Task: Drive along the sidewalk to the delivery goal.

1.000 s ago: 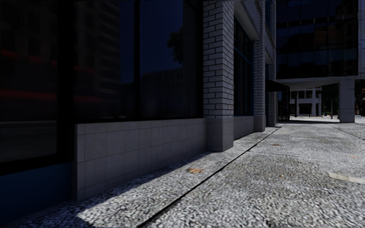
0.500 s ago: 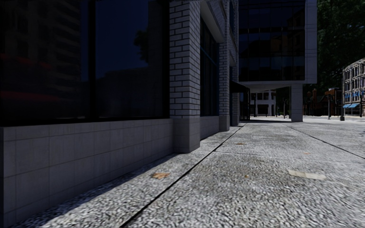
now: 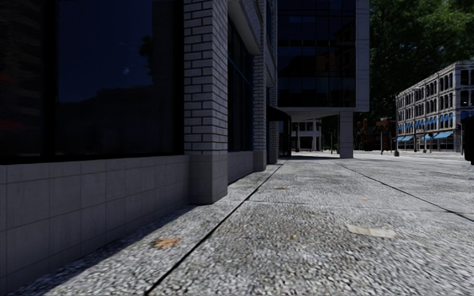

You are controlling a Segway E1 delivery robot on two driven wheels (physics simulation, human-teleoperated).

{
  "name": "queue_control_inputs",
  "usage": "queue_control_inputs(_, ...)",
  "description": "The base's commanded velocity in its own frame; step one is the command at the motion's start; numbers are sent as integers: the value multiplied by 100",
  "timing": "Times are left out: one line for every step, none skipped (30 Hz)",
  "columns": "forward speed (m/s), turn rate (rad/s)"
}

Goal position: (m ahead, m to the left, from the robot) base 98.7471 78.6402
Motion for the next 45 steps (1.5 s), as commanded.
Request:
queue_control_inputs(200, -41)
queue_control_inputs(200, -41)
queue_control_inputs(200, -41)
queue_control_inputs(200, -41)
queue_control_inputs(200, -41)
queue_control_inputs(200, -41)
queue_control_inputs(200, -41)
queue_control_inputs(200, -41)
queue_control_inputs(200, -41)
queue_control_inputs(200, -41)
queue_control_inputs(200, -41)
queue_control_inputs(200, -41)
queue_control_inputs(200, -41)
queue_control_inputs(200, -41)
queue_control_inputs(200, -41)
queue_control_inputs(200, -41)
queue_control_inputs(200, -41)
queue_control_inputs(200, -42)
queue_control_inputs(200, -46)
queue_control_inputs(200, -51)
queue_control_inputs(200, -51)
queue_control_inputs(200, -55)
queue_control_inputs(200, -56)
queue_control_inputs(200, -56)
queue_control_inputs(200, -56)
queue_control_inputs(200, -56)
queue_control_inputs(200, -56)
queue_control_inputs(200, -56)
queue_control_inputs(200, -56)
queue_control_inputs(200, -56)
queue_control_inputs(200, -56)
queue_control_inputs(200, -46)
queue_control_inputs(200, 0)
queue_control_inputs(200, 0)
queue_control_inputs(200, 0)
queue_control_inputs(200, 0)
queue_control_inputs(200, 0)
queue_control_inputs(200, 0)
queue_control_inputs(200, 0)
queue_control_inputs(200, 0)
queue_control_inputs(200, 0)
queue_control_inputs(200, 0)
queue_control_inputs(200, 0)
queue_control_inputs(200, 0)
queue_control_inputs(200, 0)
